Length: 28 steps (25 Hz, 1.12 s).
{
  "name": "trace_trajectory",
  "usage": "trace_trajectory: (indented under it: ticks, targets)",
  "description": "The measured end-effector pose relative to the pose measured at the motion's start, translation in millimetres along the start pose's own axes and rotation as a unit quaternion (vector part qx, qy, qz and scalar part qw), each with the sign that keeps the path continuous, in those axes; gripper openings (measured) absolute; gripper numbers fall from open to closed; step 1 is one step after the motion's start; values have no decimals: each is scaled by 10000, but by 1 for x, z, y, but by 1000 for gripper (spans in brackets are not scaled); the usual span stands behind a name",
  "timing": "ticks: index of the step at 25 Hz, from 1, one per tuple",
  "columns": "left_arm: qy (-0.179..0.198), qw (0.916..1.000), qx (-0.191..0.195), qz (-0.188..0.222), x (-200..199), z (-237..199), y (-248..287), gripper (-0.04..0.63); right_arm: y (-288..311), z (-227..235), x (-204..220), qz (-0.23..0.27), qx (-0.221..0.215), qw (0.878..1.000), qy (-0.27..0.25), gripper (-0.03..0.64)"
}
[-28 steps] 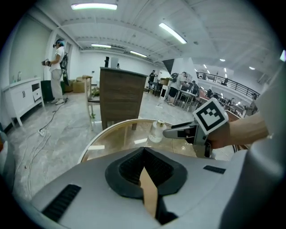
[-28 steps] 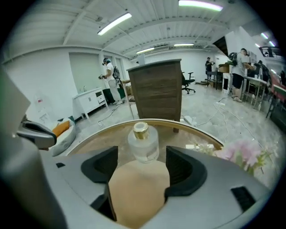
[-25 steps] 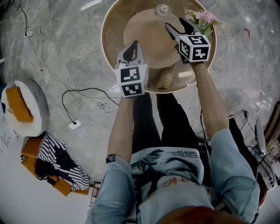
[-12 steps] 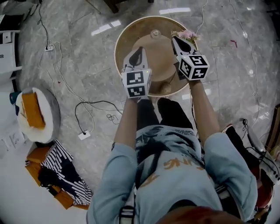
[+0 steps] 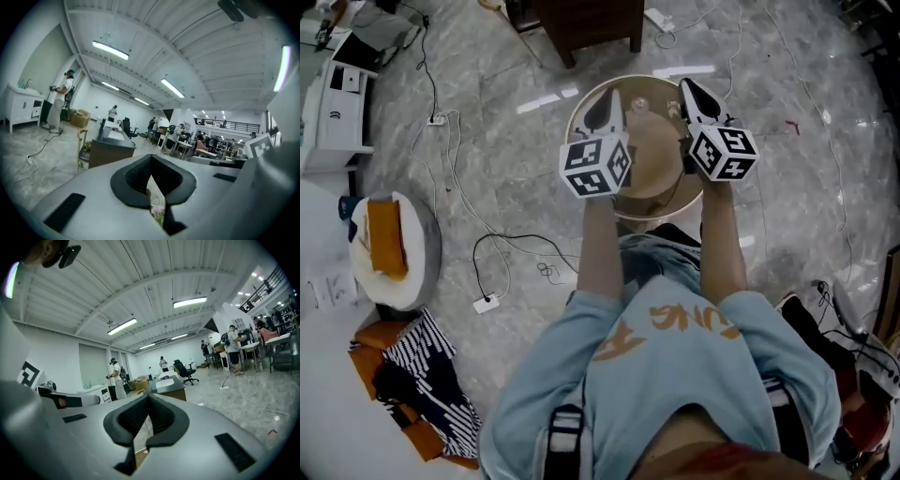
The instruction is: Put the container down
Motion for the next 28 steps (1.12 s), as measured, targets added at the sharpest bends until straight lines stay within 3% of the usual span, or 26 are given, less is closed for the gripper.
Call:
trace_trajectory:
  ticks: [7, 18, 28]
  targets:
    - [638, 9966, -54, 526, -48, 19, -8, 25, -19, -11, -46, 310, -47, 9974, -651, 11]
    - [1369, 9883, -345, 569, -54, 18, -6, 25, -17, -10, -59, 460, -86, 9912, -1234, 11]
    - [1179, 9915, -330, 435, -47, 15, 2, 26, -10, 1, -51, 274, -185, 9935, -1089, 11]
Point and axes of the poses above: the fingertips, and each gripper's own axes: y forward along the fingers, z to its right, x out of its underside, the point moved 7 cm from there along -y, backward along the fingers, and after that the axes turned 2 degrees about y, right-handed, at the moved point
